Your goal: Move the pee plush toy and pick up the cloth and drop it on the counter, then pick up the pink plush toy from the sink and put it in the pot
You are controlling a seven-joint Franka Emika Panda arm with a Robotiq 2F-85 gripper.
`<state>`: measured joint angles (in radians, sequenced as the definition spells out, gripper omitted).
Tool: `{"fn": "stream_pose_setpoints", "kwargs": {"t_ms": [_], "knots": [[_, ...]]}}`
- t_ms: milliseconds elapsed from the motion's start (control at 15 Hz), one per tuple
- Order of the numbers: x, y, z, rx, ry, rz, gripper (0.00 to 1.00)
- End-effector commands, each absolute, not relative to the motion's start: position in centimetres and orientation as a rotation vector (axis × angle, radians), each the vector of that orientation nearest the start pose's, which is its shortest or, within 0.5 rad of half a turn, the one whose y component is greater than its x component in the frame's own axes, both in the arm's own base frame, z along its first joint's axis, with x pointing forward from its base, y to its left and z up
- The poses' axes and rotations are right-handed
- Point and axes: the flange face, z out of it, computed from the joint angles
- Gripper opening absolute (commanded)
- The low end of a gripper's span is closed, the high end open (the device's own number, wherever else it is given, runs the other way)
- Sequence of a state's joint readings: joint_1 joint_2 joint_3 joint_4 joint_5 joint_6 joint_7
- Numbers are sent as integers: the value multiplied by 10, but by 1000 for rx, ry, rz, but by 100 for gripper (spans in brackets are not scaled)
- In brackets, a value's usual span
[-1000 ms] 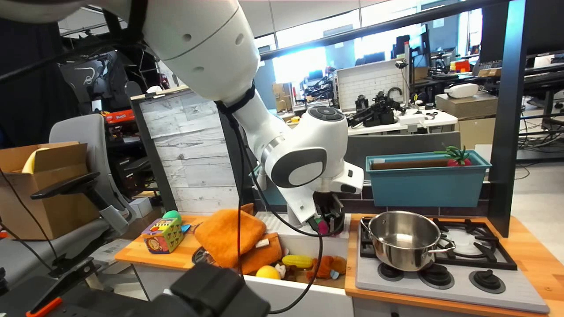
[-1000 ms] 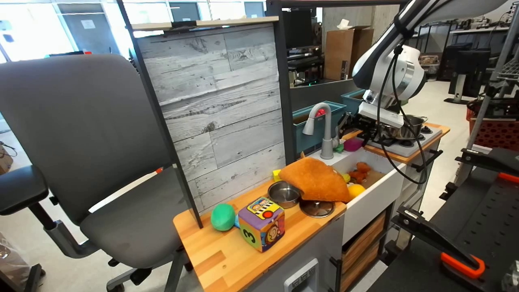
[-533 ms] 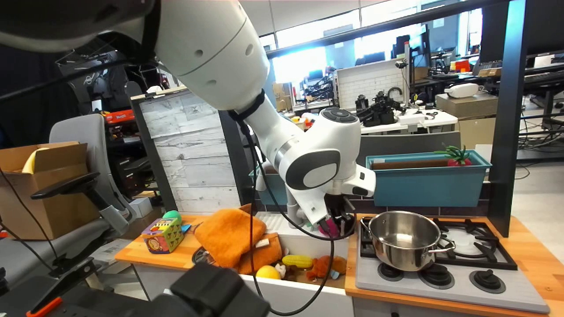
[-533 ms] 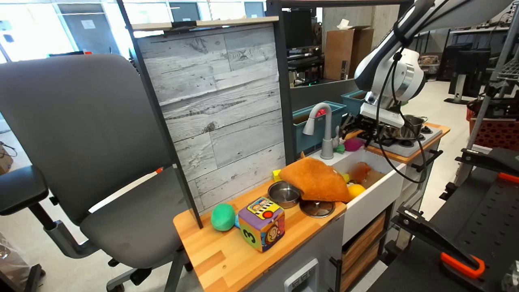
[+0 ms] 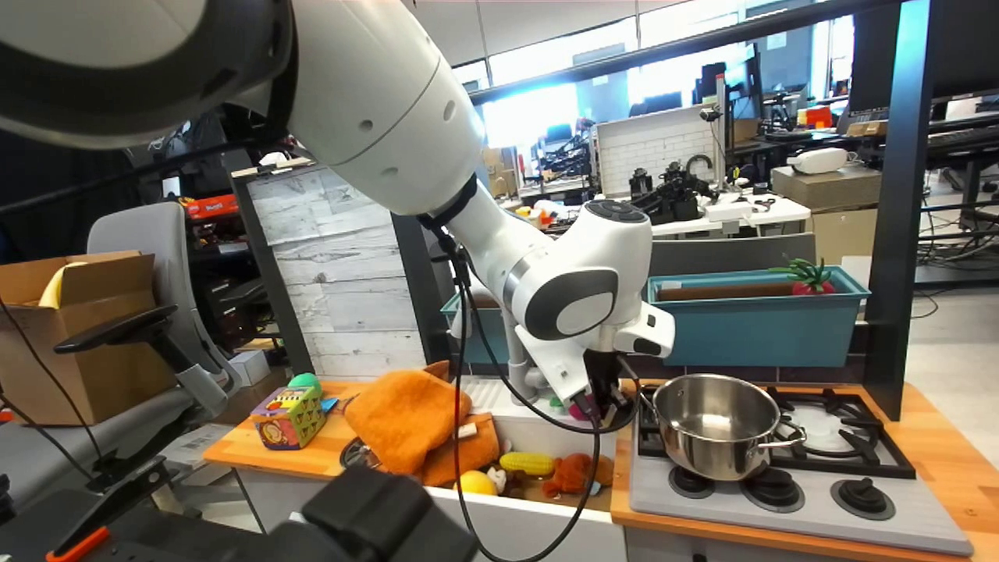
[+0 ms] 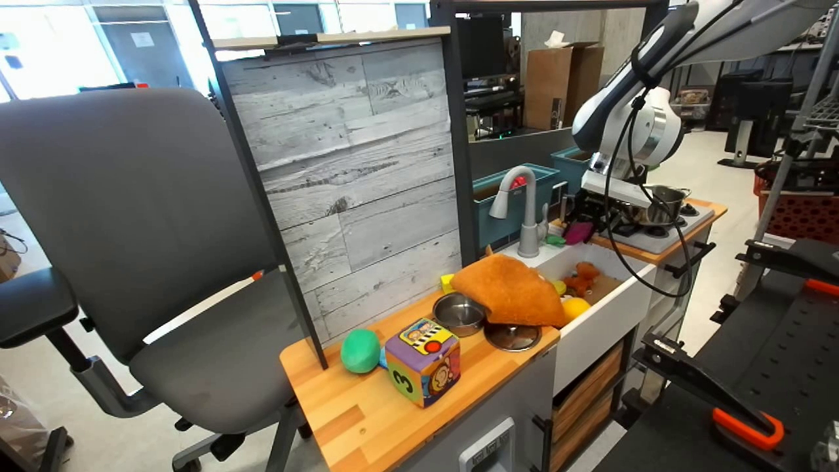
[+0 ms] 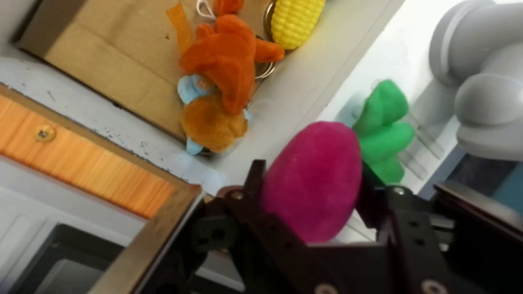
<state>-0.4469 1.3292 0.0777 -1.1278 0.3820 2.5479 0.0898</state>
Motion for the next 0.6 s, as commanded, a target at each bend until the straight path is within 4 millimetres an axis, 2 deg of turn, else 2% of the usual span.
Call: {"fn": "stream_pose_setpoints", "kwargs": {"t_ms": [0, 200, 533], "knots": [[682, -285, -18, -2611, 1149, -178, 23], [680, -285, -13, -2613, 1139, -203, 1], [671, -284, -4, -2611, 1123, -284, 3]]}}
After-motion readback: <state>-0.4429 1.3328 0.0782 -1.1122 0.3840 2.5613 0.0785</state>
